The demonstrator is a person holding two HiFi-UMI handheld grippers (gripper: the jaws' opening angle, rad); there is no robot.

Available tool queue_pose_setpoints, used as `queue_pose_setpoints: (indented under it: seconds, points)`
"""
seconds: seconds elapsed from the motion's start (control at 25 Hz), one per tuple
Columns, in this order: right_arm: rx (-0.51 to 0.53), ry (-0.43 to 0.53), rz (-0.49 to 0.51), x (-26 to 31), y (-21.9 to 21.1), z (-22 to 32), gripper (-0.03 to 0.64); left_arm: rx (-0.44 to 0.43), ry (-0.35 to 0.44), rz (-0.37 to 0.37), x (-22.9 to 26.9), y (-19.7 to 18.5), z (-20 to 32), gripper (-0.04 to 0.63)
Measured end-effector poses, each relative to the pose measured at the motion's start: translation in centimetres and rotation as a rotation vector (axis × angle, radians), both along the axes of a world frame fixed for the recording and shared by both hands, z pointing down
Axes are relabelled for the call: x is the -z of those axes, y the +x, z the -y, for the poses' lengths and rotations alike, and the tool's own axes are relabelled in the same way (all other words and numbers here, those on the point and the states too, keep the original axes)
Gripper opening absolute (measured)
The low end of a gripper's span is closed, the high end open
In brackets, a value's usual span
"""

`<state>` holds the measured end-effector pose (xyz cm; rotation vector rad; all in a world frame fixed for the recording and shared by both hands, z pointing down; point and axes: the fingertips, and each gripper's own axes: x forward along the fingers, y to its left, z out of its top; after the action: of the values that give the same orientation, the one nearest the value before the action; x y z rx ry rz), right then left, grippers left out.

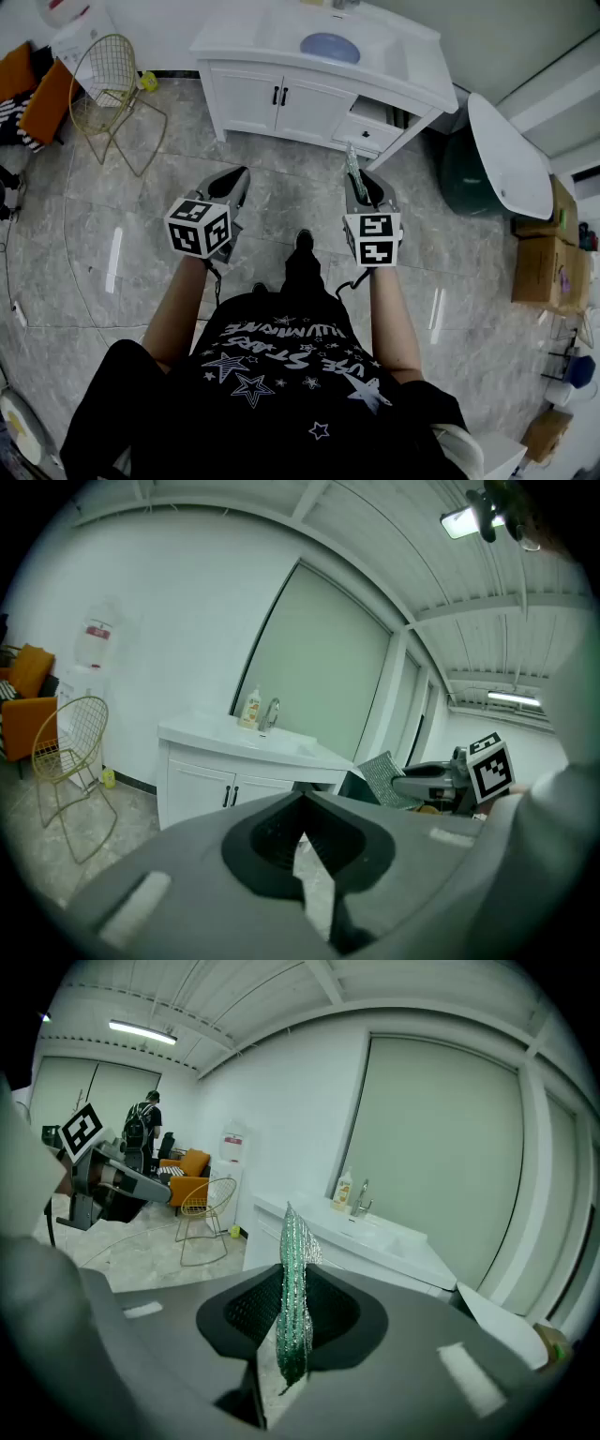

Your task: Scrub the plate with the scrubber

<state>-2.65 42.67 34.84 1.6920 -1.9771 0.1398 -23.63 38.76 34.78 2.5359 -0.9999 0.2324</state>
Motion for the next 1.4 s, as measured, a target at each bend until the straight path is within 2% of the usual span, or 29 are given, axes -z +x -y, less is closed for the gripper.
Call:
queue_pose_setpoints:
  seconds: [0.28, 0.48, 0.72, 0.76, 0.88, 0.92, 1.0, 1.12, 1.4]
  points:
    - [-0.001, -0.005, 0.000, 0.2, -1.4, -1.1, 0.100, -0.001, -0.008, 0.003, 0.0, -1.6, -1.3, 0.000]
    - [0.008, -0.023, -0.002, -0.4, -2.6, -1.7, 0.100, -0.005, -0.041, 0.002, -1.1, -2.7, -2.3, 0.002]
    - [-0.006, -0.027, -0.003, -0.5, -2.5, -1.6, 0.100, -0.013, -0.047, -0.007, -1.2, -3.2, -2.3, 0.002]
    - [-0.008, -0.022, 0.002, -0.4, -2.4, -1.4, 0.100, -0.013, -0.049, -0.014, -1.2, -3.2, -2.0, 0.020]
    - [-0.014, -0.006, 0.014, -0.2, -1.7, -0.4, 0.101, -0.030, -0.069, -0.033, -1.5, -2.3, -1.1, 0.232]
    - [-0.016, -0.004, 0.014, -0.2, -1.4, 0.1, 0.101, -0.029, -0.072, -0.031, -1.7, -2.0, -0.8, 0.283]
    - [-0.019, -0.005, 0.016, -0.5, -0.7, 1.1, 0.101, -0.013, -0.074, -0.022, -2.0, -1.6, 0.1, 0.342]
    - [-0.017, -0.010, 0.024, -1.2, 0.3, 3.3, 0.101, 0.028, -0.070, -0.016, -2.4, -1.3, 2.1, 0.384]
    - [-0.006, -0.008, 0.065, -2.2, 3.1, 11.0, 0.101, 0.064, -0.086, 0.010, -3.2, 1.2, 9.2, 0.391]
